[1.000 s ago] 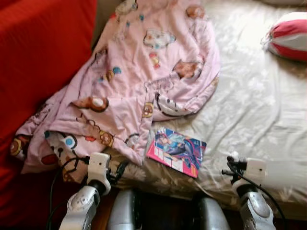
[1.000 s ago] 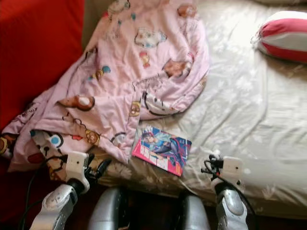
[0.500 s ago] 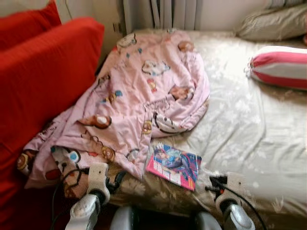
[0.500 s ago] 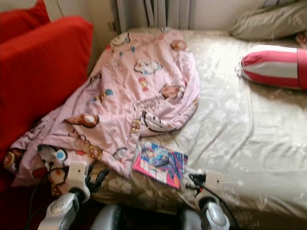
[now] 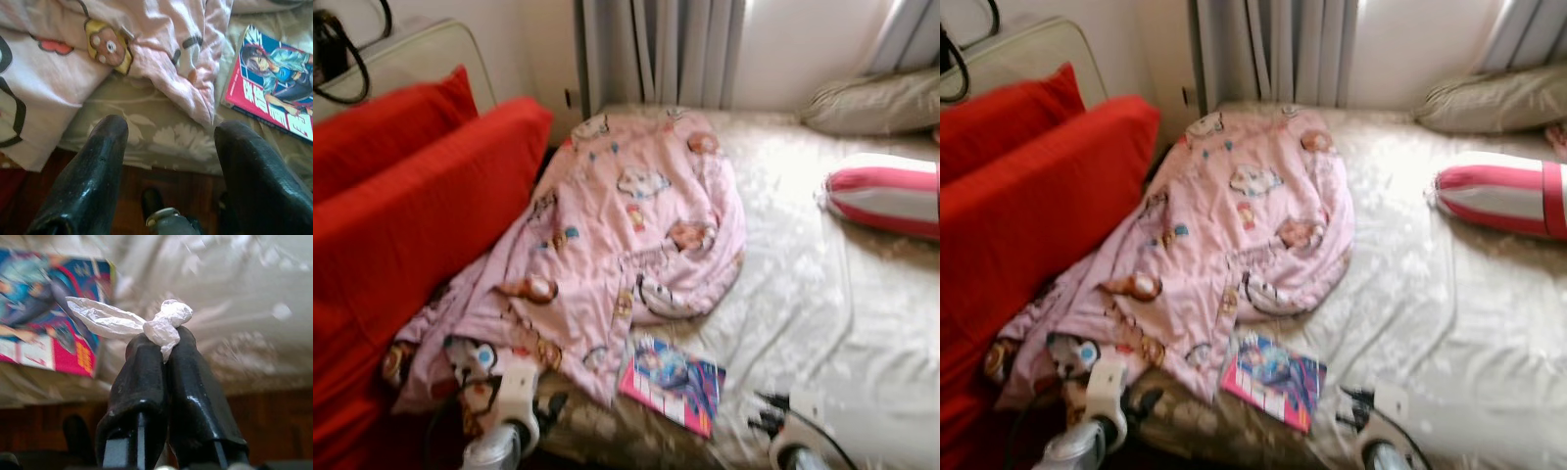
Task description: Clean up the room
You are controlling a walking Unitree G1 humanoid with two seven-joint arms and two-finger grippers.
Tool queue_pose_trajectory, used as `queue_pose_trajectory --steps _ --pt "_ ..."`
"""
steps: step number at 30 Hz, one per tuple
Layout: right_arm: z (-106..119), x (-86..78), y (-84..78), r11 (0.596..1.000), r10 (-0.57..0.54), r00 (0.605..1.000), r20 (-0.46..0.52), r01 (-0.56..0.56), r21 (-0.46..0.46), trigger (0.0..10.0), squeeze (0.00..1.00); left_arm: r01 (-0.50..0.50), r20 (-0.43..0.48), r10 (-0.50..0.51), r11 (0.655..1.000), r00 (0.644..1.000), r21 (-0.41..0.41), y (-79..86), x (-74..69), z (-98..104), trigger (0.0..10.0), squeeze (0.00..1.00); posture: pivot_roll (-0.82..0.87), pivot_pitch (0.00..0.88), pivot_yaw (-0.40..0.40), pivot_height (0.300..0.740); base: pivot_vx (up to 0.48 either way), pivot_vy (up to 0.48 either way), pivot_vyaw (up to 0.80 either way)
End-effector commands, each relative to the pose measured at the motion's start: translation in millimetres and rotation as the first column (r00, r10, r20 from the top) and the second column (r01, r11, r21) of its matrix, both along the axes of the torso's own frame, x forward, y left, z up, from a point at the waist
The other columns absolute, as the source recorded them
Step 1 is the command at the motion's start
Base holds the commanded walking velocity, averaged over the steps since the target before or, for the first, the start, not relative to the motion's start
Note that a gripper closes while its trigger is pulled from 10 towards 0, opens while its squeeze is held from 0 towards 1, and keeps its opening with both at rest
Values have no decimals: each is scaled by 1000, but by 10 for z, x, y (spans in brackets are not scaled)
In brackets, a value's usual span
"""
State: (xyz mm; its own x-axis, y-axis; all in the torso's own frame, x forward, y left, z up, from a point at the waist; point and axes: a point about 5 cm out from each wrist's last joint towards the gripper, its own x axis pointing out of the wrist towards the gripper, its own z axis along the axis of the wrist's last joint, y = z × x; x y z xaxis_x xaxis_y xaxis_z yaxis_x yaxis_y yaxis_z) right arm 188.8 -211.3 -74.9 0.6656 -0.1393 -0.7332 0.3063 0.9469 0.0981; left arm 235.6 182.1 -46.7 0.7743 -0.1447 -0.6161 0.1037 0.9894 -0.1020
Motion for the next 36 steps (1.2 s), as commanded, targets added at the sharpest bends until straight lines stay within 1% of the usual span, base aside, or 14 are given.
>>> queue_pose_trajectory --steps 1,3,4,5,7,10,11,13,16,19,25,28,32,36 --pt "-71 -129 -10 999 -38 998 -58 38 4 10000 0 -15 -98 19 999 995 46 60 -136 -116 10000 0 51 0 14 740 0 0 0" --pt "-69 -126 6 998 -57 997 -44 58 15 10000 0 -33 -135 40 998 990 60 93 -202 -162 10000 0 33 0 24 740 0 0 0" --pt "-69 -126 6 998 -57 997 -44 58 15 10000 0 -33 -135 40 998 990 60 93 -202 -162 10000 0 33 0 24 740 0 0 0" --pt "-73 -125 38 996 -74 997 -34 76 46 10000 0 -44 -158 55 996 986 72 123 -258 -195 10000 0 8 0 37 740 0 0 0" --pt "-91 -149 95 998 -28 999 -36 30 53 10000 0 -65 -171 76 995 982 70 142 -305 -222 10000 0 14 0 36 740 0 0 0" --pt "-120 -206 117 999 3 998 -57 -1 35 10000 0 -100 -172 109 993 979 61 150 -327 -234 10000 0 26 0 33 740 0 0 0" --pt "-140 -247 138 999 36 997 -73 -35 19 10000 0 -122 -174 132 990 976 64 160 -345 -245 10000 0 28 0 33 740 0 0 800" --pt "-151 -267 159 999 43 996 -75 -41 27 10000 0 -137 -175 147 988 974 68 175 -363 -252 10000 0 28 0 31 740 0 0 800" --pt "-146 -255 164 999 34 997 -67 -32 35 10000 0 -145 -175 155 987 972 70 187 -370 -254 10000 0 32 0 23 740 0 0 800" --pt "-119 -194 164 998 50 997 -52 -48 30 10000 0 -133 -179 145 988 973 79 186 -364 -253 10000 0 51 0 8 740 0 0 800" --pt "-100 -141 197 997 80 996 -44 -79 25 10000 0 -140 -175 156 985 972 100 219 -358 -246 10000 0 48 20 11 740 0 0 800" --pt "-88 -108 222 998 61 998 -29 -60 36 10000 0 -147 -179 166 982 970 115 241 -372 -251 10000 0 28 35 18 740 0 0 800" --pt "-90 -108 239 996 77 997 -31 -76 41 10000 0 -146 -191 165 983 968 112 228 -392 -266 10000 0 35 36 20 740 0 0 800" --pt "-112 -155 230 997 74 996 -49 -72 40 10000 0 -146 -196 165 983 967 108 214 -398 -273 10000 0 43 37 17 740 0 0 800"
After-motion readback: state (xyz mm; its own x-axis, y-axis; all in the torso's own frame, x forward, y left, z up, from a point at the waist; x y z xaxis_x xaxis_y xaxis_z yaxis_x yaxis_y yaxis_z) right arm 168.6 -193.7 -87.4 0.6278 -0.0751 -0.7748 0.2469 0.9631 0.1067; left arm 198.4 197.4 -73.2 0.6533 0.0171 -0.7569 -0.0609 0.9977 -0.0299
